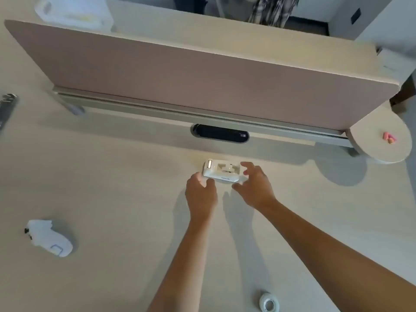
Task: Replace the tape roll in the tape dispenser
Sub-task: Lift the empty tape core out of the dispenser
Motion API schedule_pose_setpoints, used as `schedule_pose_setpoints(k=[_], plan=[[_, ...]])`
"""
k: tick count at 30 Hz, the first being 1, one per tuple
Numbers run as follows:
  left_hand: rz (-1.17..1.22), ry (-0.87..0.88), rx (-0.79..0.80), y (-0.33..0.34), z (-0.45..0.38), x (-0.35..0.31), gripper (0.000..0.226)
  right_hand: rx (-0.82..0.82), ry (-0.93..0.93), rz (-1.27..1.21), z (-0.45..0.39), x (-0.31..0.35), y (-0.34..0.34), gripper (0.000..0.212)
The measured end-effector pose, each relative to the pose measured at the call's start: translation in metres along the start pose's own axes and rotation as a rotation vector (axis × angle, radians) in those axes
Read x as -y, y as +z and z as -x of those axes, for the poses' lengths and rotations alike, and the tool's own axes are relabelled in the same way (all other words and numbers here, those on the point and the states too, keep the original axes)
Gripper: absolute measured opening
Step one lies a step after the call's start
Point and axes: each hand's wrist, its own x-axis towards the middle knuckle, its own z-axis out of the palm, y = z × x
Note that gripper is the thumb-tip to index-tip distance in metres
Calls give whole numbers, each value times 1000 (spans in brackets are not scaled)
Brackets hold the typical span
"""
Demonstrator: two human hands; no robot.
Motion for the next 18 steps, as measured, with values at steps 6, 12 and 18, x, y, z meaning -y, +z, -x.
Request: schedule_pose_setpoints(k=[6, 12, 18], plan=[[-76, 150, 55, 13, -37, 15, 60, 6, -210, 248, -33, 3, 13, 77], [-54, 181, 66, 20, -39, 26, 64, -28, -237, 217, -31, -2, 22, 60], [-65, 154, 63, 18, -5, 49, 61, -18, -218, 197, 10, -17, 30, 61]])
